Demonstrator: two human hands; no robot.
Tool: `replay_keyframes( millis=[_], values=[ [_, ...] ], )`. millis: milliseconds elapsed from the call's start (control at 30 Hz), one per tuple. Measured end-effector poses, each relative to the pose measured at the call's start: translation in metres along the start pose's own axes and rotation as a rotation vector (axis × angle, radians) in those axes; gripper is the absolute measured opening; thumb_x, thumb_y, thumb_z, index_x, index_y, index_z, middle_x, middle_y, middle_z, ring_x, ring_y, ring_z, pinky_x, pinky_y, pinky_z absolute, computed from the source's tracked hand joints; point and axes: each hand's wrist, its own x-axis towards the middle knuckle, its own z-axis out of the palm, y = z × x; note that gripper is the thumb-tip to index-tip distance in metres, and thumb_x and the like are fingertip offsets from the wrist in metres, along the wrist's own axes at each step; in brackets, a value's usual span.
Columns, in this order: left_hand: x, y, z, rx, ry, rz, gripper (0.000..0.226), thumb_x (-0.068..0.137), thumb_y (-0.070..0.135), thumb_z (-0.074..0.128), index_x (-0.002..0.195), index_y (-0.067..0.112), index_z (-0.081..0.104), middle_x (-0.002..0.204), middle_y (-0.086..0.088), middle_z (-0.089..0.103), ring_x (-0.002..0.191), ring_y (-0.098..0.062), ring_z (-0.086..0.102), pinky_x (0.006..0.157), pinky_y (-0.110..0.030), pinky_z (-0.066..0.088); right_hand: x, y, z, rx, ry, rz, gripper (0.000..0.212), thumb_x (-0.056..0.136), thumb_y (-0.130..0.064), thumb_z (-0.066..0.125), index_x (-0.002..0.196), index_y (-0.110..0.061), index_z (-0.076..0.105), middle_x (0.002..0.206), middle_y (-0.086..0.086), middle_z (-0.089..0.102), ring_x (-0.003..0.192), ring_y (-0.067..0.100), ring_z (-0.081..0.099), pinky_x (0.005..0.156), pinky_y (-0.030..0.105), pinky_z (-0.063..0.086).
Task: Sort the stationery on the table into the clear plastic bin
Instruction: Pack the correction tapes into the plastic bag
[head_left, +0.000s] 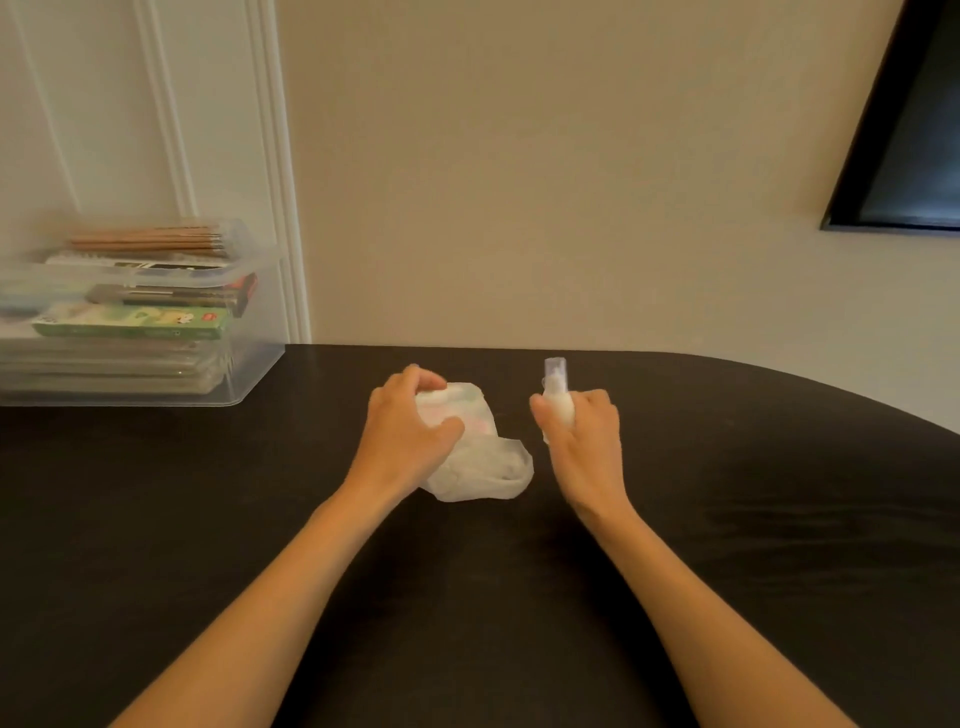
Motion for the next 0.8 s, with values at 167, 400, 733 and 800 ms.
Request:
replay_keyframes(
  millis=[167, 400, 733, 800],
  values=[
    [0.000, -0.012, 0.001, 0.454, -0.366, -0.158, 0.042, 0.083, 0.028, 0.063, 0.120, 0.023, 0.044, 0.131, -0.002, 0.032, 0.124, -0.020, 0.025, 0.095, -0.032, 0.034, 0.004, -0.016, -0.007, 0.563, -0.227, 0.380, 0.017, 0.097, -0.031, 0.043, 0.110, -0.020, 0.046, 0.090, -0.001, 0.054, 0.071, 0.007, 0.049, 0.057, 0.017, 0.037],
    [0.012, -0.012, 0.019, 0.421, -0.250, -0.115, 0.007, 0.086, 0.017, 0.060, 0.087, 0.011, 0.059, 0.110, -0.003, 0.039, 0.100, -0.019, 0.041, 0.074, -0.022, 0.038, -0.008, -0.027, -0.009, 0.413, -0.525, 0.121, 0.017, 0.082, -0.012, 0.068, 0.091, -0.013, 0.053, 0.093, 0.006, 0.065, 0.063, 0.006, 0.059, 0.049, 0.015, 0.043],
    [0.019, -0.024, 0.015, 0.422, -0.027, -0.243, 0.020, 0.091, 0.019, 0.047, 0.097, 0.005, 0.060, 0.089, -0.009, 0.057, 0.087, -0.027, 0.058, 0.068, -0.033, 0.044, -0.019, -0.015, 0.002, -0.129, -0.446, -0.321, 0.016, 0.087, -0.014, 0.062, 0.102, -0.011, 0.057, 0.100, 0.005, 0.064, 0.088, 0.014, 0.062, 0.079, 0.028, 0.055],
    [0.019, -0.023, 0.014, 0.386, -0.014, -0.238, 0.022, 0.091, 0.018, 0.046, 0.103, 0.004, 0.059, 0.085, -0.008, 0.055, 0.086, -0.027, 0.057, 0.067, -0.032, 0.043, -0.019, -0.016, 0.001, -0.150, -0.451, -0.367, 0.018, 0.089, -0.012, 0.060, 0.107, -0.010, 0.057, 0.101, 0.006, 0.064, 0.089, 0.014, 0.062, 0.080, 0.027, 0.053]
  ],
)
